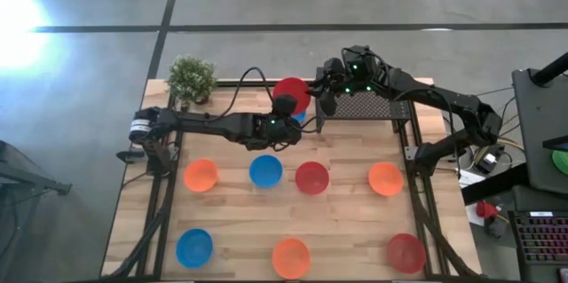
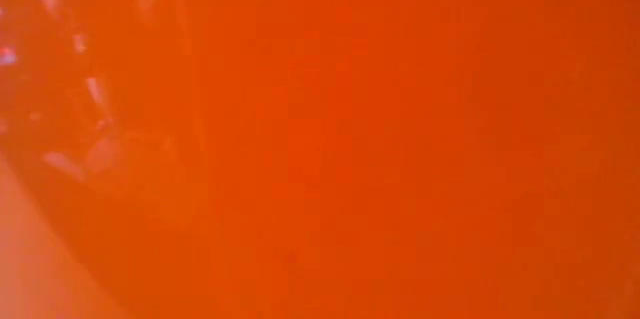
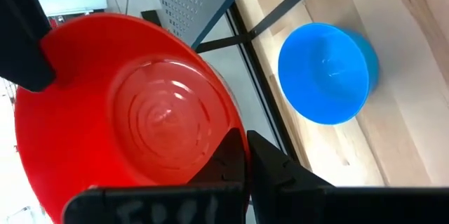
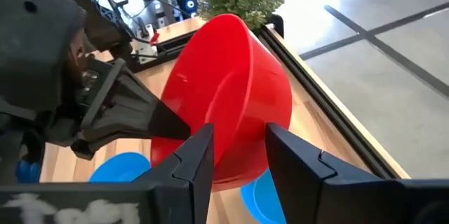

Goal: Pick & Place Mini bowls
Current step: Put the top red bowl on the shelf

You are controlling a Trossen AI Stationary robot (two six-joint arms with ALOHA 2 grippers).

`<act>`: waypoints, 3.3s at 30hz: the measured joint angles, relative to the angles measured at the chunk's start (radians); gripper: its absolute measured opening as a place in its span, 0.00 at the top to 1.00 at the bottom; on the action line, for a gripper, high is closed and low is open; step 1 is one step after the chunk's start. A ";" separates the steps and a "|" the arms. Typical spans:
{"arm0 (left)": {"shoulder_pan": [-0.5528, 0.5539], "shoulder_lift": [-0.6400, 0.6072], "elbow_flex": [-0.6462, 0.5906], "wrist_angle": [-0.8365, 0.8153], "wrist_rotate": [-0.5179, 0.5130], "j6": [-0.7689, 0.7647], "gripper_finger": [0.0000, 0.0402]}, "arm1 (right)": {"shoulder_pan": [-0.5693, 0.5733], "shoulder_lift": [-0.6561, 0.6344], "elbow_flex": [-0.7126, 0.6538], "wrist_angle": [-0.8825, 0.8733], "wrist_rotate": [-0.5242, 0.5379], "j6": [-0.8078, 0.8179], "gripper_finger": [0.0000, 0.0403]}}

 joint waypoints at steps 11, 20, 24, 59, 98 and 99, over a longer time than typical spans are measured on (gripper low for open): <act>-0.002 0.000 0.045 -0.002 0.007 -0.005 1.00 | 0.000 -0.003 0.000 0.000 0.024 0.166 0.71; -0.004 0.000 0.056 -0.017 0.023 -0.008 1.00 | -0.001 -0.002 0.000 -0.069 0.023 0.337 0.71; -0.005 0.000 0.055 -0.040 0.059 -0.020 1.00 | 0.000 0.000 -0.002 -0.104 0.021 0.381 0.73; -0.017 -0.001 0.070 -0.019 0.059 -0.092 0.87 | 0.011 0.082 0.052 -0.168 0.081 0.507 0.97; -0.068 -0.049 0.202 -0.013 0.026 -0.568 0.70 | -0.251 0.075 0.342 -0.828 0.207 0.213 0.97; -0.065 -0.059 0.202 -0.014 0.025 -0.587 0.71 | -0.262 0.072 0.351 -0.858 0.207 0.201 0.97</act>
